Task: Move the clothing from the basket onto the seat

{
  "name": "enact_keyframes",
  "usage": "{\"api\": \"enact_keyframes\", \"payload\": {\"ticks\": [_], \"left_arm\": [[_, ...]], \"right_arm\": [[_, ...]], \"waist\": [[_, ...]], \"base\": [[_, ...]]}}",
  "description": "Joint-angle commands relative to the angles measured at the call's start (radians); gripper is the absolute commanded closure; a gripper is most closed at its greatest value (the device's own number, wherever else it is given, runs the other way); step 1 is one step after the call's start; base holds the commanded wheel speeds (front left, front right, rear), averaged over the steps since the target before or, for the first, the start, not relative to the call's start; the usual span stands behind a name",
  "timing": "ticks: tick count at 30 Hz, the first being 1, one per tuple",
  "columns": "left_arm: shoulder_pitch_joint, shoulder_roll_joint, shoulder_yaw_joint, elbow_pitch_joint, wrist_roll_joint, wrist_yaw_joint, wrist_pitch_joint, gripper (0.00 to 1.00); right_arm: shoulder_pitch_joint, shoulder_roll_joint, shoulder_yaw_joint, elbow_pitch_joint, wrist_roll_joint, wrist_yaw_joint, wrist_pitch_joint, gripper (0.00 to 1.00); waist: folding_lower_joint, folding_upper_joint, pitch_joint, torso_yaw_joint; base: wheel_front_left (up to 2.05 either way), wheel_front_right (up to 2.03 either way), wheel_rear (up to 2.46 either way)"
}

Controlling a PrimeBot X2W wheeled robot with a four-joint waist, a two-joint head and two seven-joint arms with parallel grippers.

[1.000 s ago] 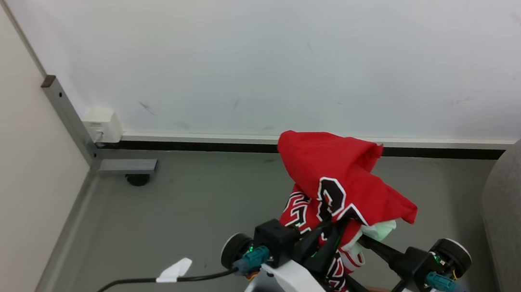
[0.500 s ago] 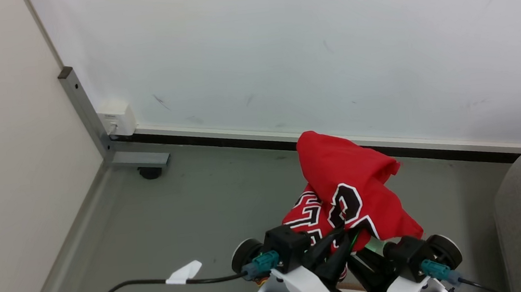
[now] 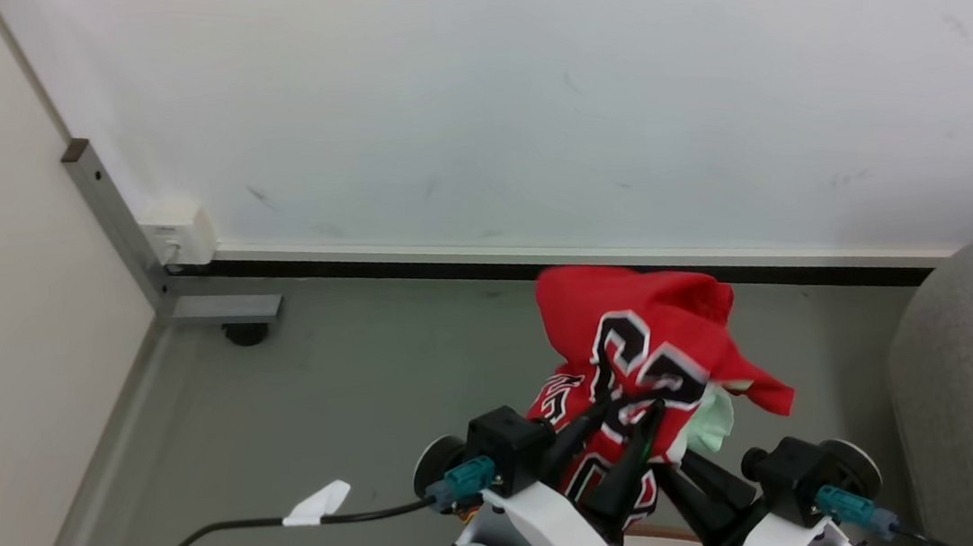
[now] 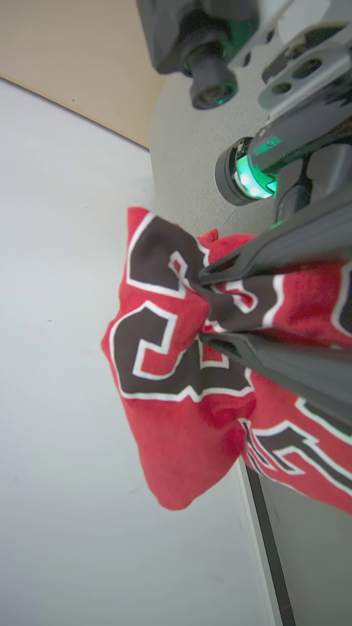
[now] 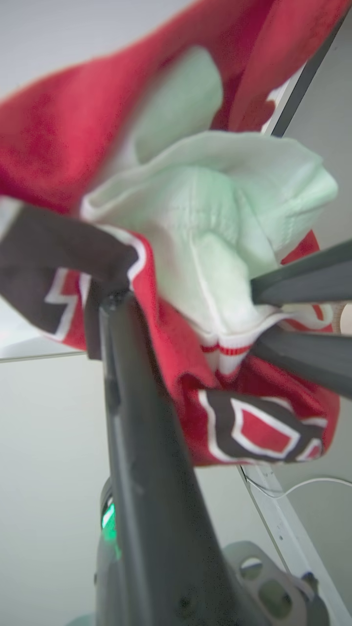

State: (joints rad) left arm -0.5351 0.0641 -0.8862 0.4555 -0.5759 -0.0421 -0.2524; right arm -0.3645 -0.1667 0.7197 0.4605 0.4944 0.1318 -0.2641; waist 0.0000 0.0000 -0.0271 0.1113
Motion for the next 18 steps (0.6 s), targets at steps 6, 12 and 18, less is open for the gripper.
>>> {"api": "enact_keyframes", "payload": {"ticks": [6,12,18], "left_arm": [[-0.001,0.005,0.007,-0.019,0.0,0.006,-0.005,0.0],[0.007,0.017,0.031,-0.07,0.02,0.019,-0.013,0.0],[0.033,0.036,0.061,-0.109,0.038,0.034,-0.012,0.0]], "right_arm": [[0.019,-0.007,-0.069,-0.032,-0.013,-0.002,0.0,1.0],[0.03,-0.025,-0.143,-0.065,-0.043,-0.002,0.0,1.0],[0.044,-0.052,-0.227,-0.104,-0.067,-0.002,0.0,1.0]], "waist": [[0.0,0.0,0.016,-0.05],[0.0,0.0,0.023,-0.111],[0.0,0.0,0.031,-0.197]], "base": [[0.0,0.0,0.0],[0.0,0.0,0.0],[0.0,0.0,0.0]]}}
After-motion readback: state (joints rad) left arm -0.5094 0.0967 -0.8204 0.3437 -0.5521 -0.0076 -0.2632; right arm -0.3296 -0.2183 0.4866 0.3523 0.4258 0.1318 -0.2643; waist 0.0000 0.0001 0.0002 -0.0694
